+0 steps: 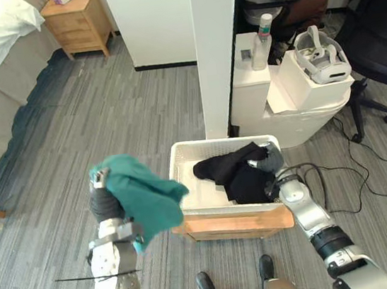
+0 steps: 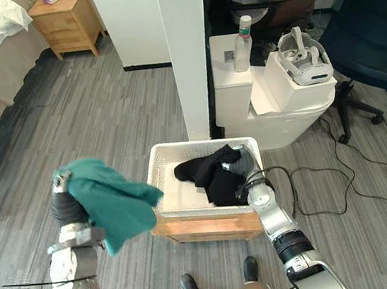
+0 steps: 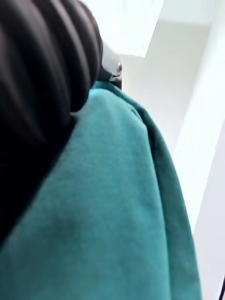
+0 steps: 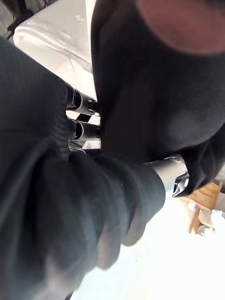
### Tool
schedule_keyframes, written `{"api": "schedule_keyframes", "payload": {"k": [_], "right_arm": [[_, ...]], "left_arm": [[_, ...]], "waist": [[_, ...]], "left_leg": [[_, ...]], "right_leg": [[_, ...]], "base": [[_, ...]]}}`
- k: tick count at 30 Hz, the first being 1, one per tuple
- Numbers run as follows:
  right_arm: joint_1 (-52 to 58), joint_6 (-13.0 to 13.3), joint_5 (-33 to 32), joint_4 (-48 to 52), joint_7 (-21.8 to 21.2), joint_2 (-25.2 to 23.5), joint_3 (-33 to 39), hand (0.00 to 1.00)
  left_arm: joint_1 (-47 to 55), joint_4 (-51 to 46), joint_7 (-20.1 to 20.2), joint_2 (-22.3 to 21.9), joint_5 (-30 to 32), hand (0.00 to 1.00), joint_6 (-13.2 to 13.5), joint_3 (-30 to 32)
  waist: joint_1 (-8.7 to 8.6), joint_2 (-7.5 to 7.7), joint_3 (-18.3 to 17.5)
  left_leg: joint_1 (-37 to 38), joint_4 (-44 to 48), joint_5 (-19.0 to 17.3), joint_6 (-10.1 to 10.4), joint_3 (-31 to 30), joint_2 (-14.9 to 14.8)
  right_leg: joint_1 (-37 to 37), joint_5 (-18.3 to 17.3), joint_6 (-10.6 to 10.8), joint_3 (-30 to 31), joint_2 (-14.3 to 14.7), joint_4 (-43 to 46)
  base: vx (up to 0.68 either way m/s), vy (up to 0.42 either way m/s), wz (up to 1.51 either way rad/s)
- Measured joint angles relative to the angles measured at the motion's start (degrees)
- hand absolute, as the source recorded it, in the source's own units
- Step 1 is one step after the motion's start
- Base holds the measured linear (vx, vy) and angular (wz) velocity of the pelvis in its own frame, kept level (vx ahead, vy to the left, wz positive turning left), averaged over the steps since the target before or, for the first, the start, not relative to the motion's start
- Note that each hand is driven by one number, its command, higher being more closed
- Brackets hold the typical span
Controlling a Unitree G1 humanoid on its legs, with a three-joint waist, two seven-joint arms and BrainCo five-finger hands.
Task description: Tidy the bed and pick cloth on bed and put in laundry
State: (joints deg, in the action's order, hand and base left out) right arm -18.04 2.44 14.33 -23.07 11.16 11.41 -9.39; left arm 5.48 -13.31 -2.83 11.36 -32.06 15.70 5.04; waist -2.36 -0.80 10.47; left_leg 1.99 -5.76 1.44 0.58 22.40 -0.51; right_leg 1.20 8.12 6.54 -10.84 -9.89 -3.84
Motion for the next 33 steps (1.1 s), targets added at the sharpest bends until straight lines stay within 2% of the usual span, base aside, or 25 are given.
{"api": "schedule_keyframes", "payload": {"k": [5, 10, 14, 16, 17, 19, 22, 26, 28, 31, 33], "right_arm": [[-0.03, 0.2, 6.81, 0.18, 0.08, -1.15, -0.62, 0.0], [0.68, 0.15, 12.81, 2.64, 2.6, -1.15, -0.16, 0.0], [3.54, 0.05, 15.54, 7.09, 4.18, -1.97, 1.44, 0.0], [5.07, -0.07, 15.5, 9.21, 5.0, -2.7, 2.1, 0.0], [5.99, -0.34, 15.51, 10.84, 5.68, -3.61, 2.9, 0.0], [7.84, -0.49, 15.42, 14.14, 6.5, -4.87, 4.08, 0.0], [13.62, -0.47, 15.38, 21.15, 7.93, -5.45, 8.44, 0.0], [23.3, -0.55, 14.14, 25.36, 8.72, -5.43, 14.62, 0.0], [28.26, -0.54, 12.82, 28.1, 8.6, -6.03, 15.39, 0.0], [35.23, -0.12, 12.52, 32.34, 7.56, -7.92, 15.2, 0.0], [39.04, 1.14, 12.21, 33.85, 7.18, -9.95, 14.63, 0.0]], "left_arm": [[-6.39, 0.13, -2.29, 0.13, 2.69, 1.0, 0.42, -1.68], [-7.86, 0.38, -6.53, -0.02, 7.04, 1.0, 0.52, -2.0], [-8.99, 1.63, -10.4, -0.01, 16.14, 1.0, 0.54, -2.23], [-10.92, 5.23, -12.34, 0.15, 18.32, 1.0, 0.87, -2.72], [-12.46, 8.92, -12.71, 0.31, 21.78, 1.0, 0.21, -2.89], [-12.96, 11.54, -13.25, 0.77, 23.8, 1.0, -1.29, -3.4], [-12.93, 11.86, -13.28, 1.16, 24.35, 1.0, -1.74, -2.58], [-11.39, 10.51, -12.27, 2.56, 24.37, 1.0, -1.76, 1.6], [-9.77, 9.0, -12.35, 2.99, 25.16, 1.0, -1.77, 2.92], [-8.64, 8.12, -12.81, 3.06, 27.62, 1.0, -1.81, 4.73], [-8.74, 8.13, -13.9, 2.83, 29.12, 1.0, -1.89, 3.91]], "waist": [[-0.08, -0.1, -0.53], [-0.59, -0.15, -1.7], [-0.64, -0.06, -2.72], [-0.66, -0.22, -3.3], [-0.81, -0.26, -3.62], [-1.84, -0.14, -4.27], [-3.34, 0.07, -4.48], [-3.56, 0.03, -4.64], [-3.62, -0.05, -4.68], [-4.77, -0.06, -4.7], [-5.71, 0.02, -4.97]], "left_leg": [[0.99, 0.06, 0.44, -0.49, 1.27, -0.01], [2.51, -0.03, 0.47, -0.4, 1.62, -0.11], [2.48, -0.08, 0.25, -0.09, 1.99, -0.12], [2.64, -0.08, 0.26, -0.08, 2.51, -0.14], [2.89, -0.09, 0.26, -0.08, 3.35, -0.17], [2.72, -0.1, 0.25, -0.07, 4.57, -0.21], [2.77, -0.1, 0.23, -0.07, 5.42, -0.34], [2.91, -0.1, 0.25, -0.06, 6.68, -0.98], [2.95, -0.1, 0.17, 0.05, 7.15, -1.29], [2.71, -0.11, -0.5, 0.34, 7.81, -1.59], [2.65, -0.1, -0.88, 0.31, 9.7, -1.71]], "right_leg": [[-0.03, 0.02, 0.02, 0.63, 0.14, -0.23], [-1.21, 0.02, 0.02, 1.38, 0.32, -0.44], [-1.15, 0.01, 0.03, 1.47, 0.42, -0.43], [-1.02, 0.0, 0.04, 1.9, 0.77, -0.36], [-0.82, -0.01, 0.07, 2.77, 0.87, -0.32], [0.11, -0.01, 0.08, 3.94, 1.01, -0.3], [0.5, -0.07, 0.02, 4.77, 1.28, -0.35], [0.92, 0.11, 0.13, 5.81, 1.78, -0.42], [1.03, 0.12, 0.11, 6.1, 2.02, -0.46], [1.11, -0.03, 0.05, 6.48, 2.26, -0.46], [2.34, -0.51, 0.11, 8.02, 2.65, -0.23]], "base": [[0.0, -0.026, -0.12], [-0.02, -0.026, -0.08], [-0.06, -0.018, 0.0], [-0.06, -0.034, -0.14], [-0.06, -0.031, -0.27], [-0.04, -0.017, -0.35], [-0.01, -0.022, -0.22], [0.01, -0.031, -0.15], [0.01, -0.033, -0.12], [-0.02, -0.031, -0.1], [-0.03, -0.02, -0.31]]}}
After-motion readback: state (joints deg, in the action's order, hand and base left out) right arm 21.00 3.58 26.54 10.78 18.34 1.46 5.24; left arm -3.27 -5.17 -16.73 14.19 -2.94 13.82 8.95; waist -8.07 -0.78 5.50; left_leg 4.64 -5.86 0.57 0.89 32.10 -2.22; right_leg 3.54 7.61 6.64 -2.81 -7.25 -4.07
